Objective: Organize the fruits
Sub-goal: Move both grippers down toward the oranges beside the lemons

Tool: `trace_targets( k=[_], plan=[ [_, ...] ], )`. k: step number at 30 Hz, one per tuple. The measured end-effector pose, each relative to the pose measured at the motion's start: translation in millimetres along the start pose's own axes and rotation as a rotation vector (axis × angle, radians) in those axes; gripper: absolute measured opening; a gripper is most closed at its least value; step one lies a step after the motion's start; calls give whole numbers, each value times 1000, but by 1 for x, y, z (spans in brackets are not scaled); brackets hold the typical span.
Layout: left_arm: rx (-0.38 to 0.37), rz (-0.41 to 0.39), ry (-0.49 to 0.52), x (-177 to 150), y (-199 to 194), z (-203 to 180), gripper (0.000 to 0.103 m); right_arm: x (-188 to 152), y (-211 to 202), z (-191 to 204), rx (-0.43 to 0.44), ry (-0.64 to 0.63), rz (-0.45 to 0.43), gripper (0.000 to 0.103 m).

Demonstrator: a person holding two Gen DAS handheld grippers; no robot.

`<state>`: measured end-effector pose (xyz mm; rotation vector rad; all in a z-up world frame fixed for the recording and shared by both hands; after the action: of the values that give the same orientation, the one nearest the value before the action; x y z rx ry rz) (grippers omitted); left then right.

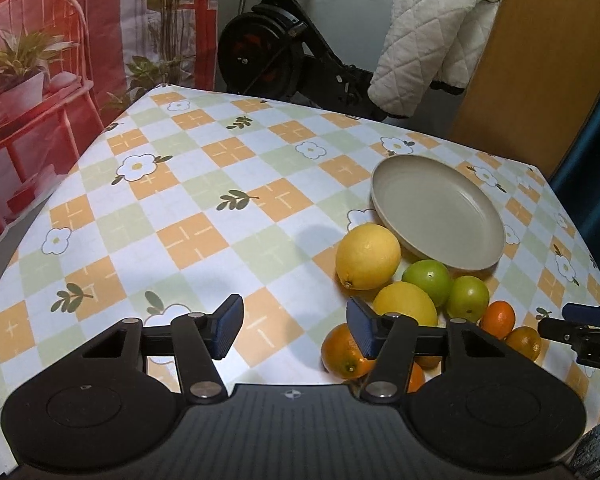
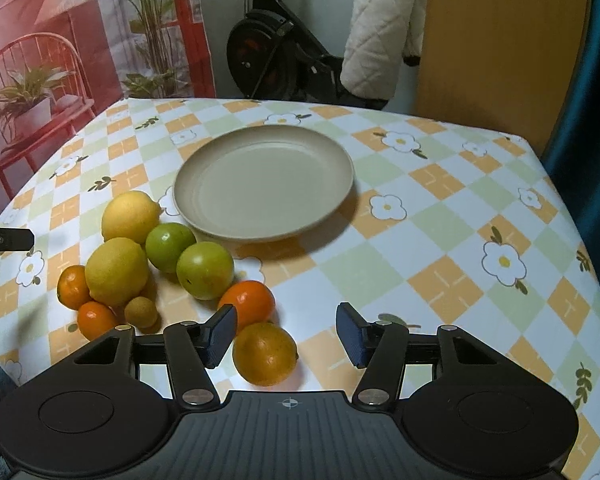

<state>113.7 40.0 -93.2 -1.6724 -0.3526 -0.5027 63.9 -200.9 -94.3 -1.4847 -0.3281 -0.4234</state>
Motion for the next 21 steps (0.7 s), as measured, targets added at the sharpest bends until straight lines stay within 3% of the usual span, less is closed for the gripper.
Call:
trace_targets(
  k=[21],
  plan=[
    [-22, 35, 39, -12, 13, -13, 56, -7, 12, -5, 4, 6, 47, 52]
  ],
)
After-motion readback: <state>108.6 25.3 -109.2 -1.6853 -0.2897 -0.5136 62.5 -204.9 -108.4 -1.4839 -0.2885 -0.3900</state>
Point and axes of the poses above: each gripper's, at about its wrist camera, not at the fingertips, and y roughly the way its jaws point, z to its left, x to its top, the point moved 1 cm from there along y, roughly the way its jaws point, and after that the axes turned 9 degrees about z, right-handed, at the moved point
